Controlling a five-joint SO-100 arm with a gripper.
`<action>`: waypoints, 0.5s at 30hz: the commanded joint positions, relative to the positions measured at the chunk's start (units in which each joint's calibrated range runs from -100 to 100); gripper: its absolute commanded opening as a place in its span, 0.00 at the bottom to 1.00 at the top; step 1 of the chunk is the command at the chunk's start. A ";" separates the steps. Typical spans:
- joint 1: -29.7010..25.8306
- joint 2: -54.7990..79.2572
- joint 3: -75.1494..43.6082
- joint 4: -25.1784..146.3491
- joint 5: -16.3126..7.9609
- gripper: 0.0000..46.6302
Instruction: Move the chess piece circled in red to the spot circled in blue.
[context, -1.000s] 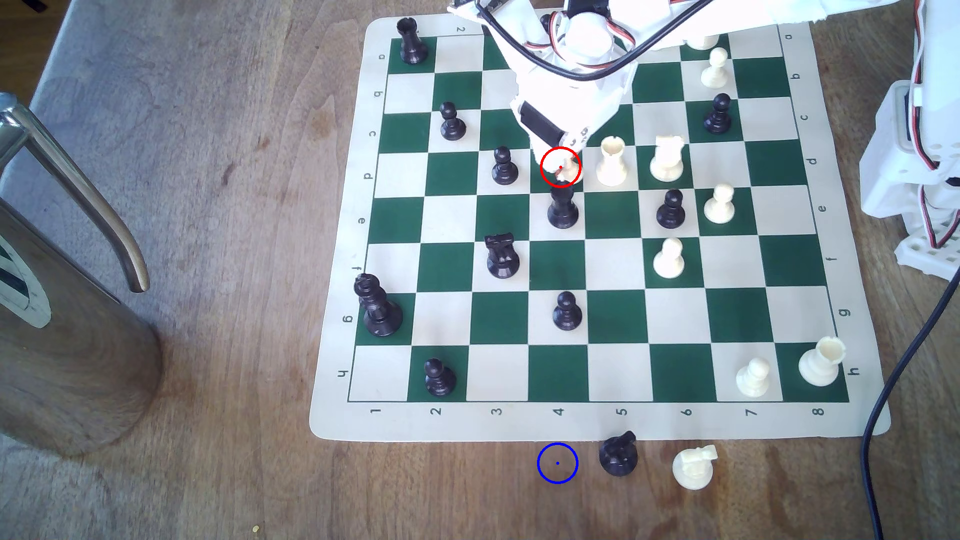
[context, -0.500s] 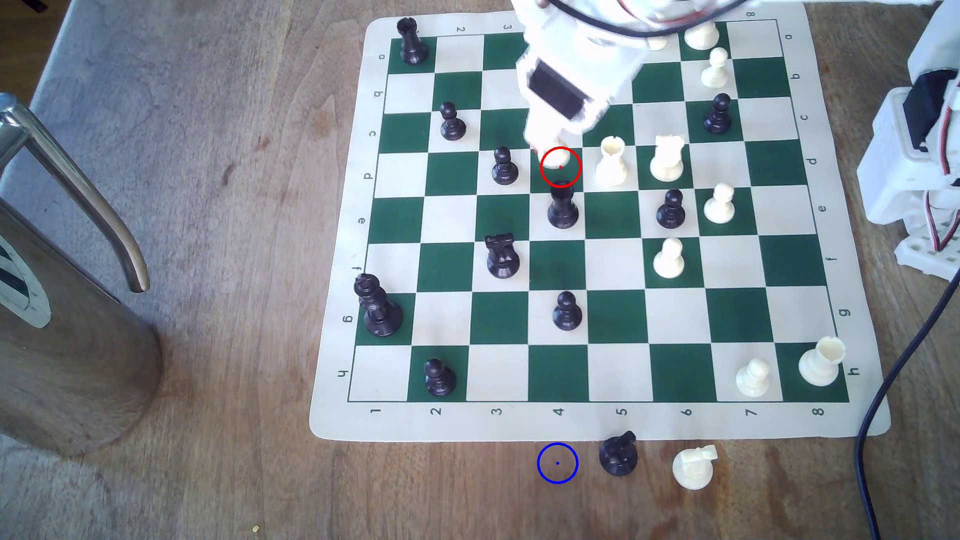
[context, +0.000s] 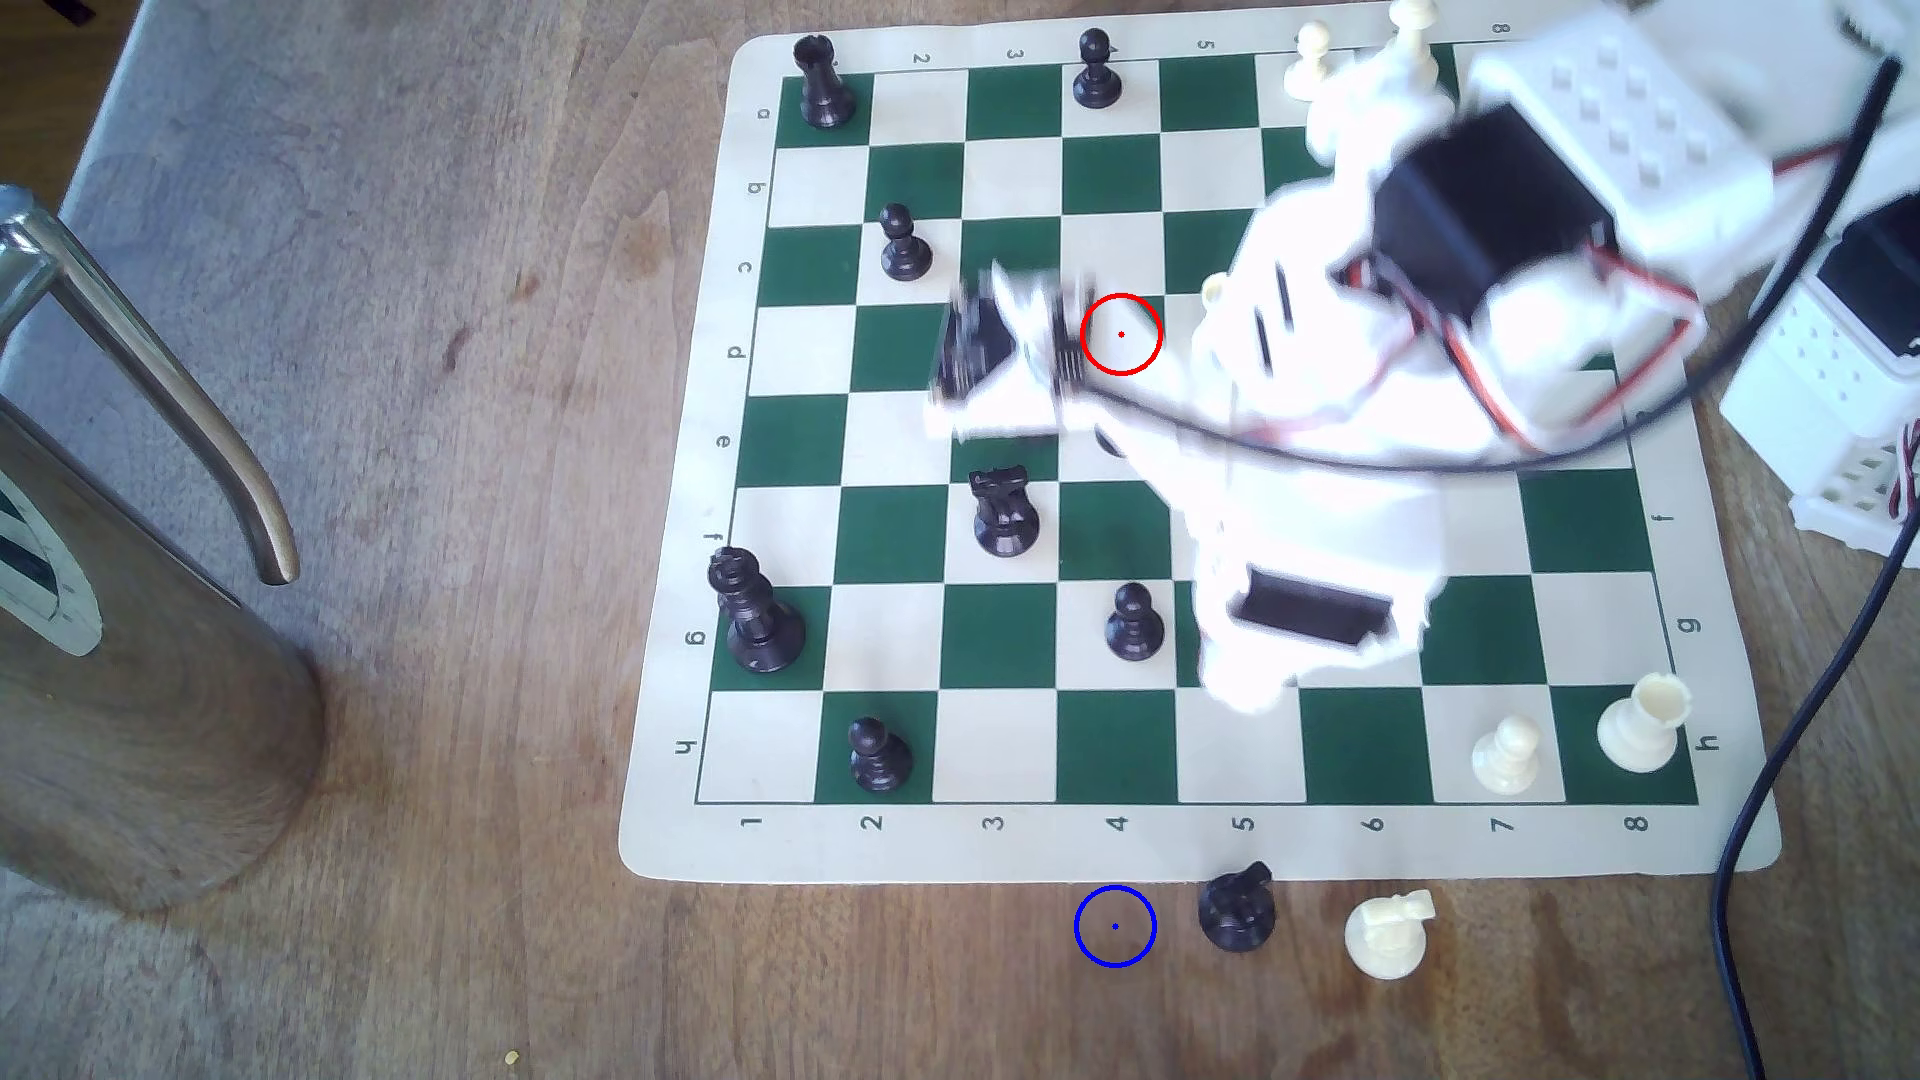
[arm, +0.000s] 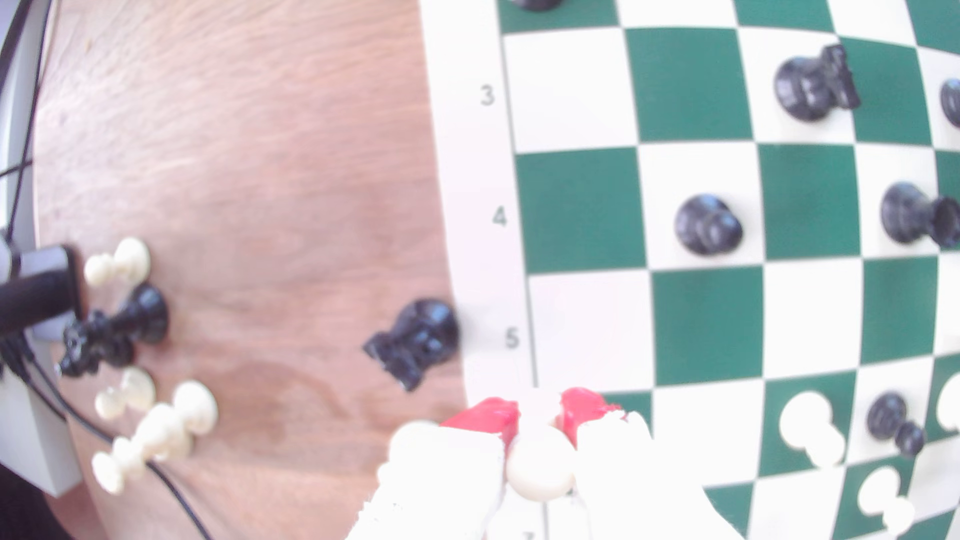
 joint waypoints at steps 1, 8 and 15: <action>-1.97 4.86 -10.56 -1.00 0.98 0.01; -2.44 11.65 -13.10 -7.55 2.59 0.01; -2.36 15.21 -16.63 -11.16 2.74 0.01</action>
